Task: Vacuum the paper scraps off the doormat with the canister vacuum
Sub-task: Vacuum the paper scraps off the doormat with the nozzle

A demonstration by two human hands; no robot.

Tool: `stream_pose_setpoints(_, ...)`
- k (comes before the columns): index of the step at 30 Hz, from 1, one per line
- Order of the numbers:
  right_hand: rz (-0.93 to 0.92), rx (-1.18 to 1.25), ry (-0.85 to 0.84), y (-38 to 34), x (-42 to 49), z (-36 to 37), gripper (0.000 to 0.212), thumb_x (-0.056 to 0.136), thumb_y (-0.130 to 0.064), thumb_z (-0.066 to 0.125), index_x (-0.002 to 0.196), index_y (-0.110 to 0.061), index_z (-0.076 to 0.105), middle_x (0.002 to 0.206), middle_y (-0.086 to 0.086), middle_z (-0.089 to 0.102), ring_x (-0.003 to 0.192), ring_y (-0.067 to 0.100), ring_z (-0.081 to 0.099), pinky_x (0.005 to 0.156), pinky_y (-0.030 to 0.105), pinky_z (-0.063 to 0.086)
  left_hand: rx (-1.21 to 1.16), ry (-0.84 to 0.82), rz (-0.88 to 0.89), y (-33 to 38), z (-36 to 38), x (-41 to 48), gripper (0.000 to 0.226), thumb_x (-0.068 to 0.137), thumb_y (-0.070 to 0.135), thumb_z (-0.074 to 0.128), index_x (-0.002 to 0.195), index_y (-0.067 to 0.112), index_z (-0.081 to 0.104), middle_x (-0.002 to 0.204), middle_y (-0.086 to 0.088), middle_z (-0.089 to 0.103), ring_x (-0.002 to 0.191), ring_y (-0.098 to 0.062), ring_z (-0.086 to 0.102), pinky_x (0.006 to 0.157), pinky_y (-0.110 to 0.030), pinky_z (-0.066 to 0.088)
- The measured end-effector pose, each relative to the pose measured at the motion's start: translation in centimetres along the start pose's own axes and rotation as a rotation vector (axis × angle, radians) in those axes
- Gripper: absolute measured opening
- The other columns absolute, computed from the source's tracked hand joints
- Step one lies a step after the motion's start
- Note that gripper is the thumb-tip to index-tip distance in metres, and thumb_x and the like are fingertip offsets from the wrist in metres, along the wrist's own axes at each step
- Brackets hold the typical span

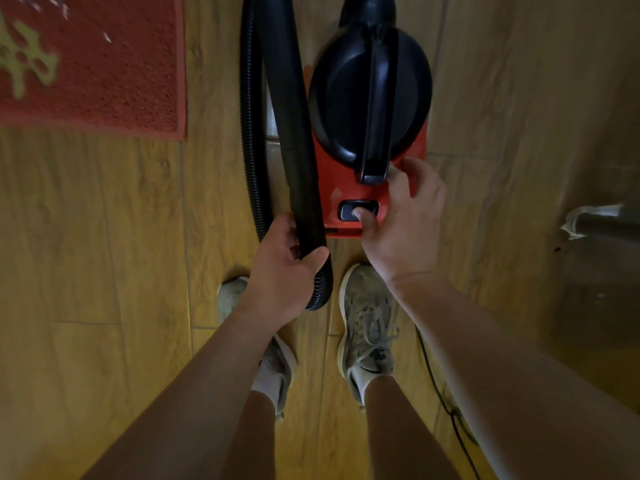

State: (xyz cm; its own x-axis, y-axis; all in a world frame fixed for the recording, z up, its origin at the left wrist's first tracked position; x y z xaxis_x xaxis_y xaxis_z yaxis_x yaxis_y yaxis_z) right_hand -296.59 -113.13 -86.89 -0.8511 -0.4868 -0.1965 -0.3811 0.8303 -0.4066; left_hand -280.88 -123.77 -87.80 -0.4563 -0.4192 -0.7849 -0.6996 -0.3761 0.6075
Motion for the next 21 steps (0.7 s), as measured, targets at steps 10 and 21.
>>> stream_pose_setpoints(10, 0.016, 0.038, -0.139, -0.4, -0.3, -0.6, 0.071, 0.086, -0.037, 0.074, 0.149, -0.019, 0.044, 0.152, 0.006, 0.036, 0.138, 0.024, 0.029, 0.114, 0.031, 0.028, 0.006, -0.006, 0.049, 1.9, -0.7, -1.2, 0.042, 0.093, 0.002, 0.066, 0.116, 0.035, 0.052, 0.11, 0.01, 0.068, 0.107, -0.006, 0.065, 0.099, -0.035, 0.053)
stream_pose_setpoints(21, 0.081, 0.248, -0.124, -2.2, -2.3, -4.0, 0.068, 0.089, -0.034, 0.073, 0.147, -0.015, 0.043, 0.151, 0.005, 0.038, 0.139, 0.019, 0.039, 0.113, 0.032, 0.037, -0.011, -0.009, 0.12, 3.6, -1.8, -1.9, 0.042, 0.092, 0.003, 0.067, 0.107, 0.04, 0.056, 0.111, 0.004, 0.07, 0.107, -0.013, 0.067, 0.099, -0.04, 0.054)
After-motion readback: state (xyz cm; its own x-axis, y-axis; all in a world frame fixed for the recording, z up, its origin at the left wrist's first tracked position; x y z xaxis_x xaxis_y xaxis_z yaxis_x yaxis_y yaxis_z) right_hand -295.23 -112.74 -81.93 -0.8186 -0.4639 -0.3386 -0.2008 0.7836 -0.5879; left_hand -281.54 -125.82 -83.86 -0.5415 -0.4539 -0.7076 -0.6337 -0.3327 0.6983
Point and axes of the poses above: each hand's wrist, its own x-axis towards the middle knuckle, its own z-axis out of the palm, y = z × x, the point moved 9 cm from there along x, towards the middle knuckle
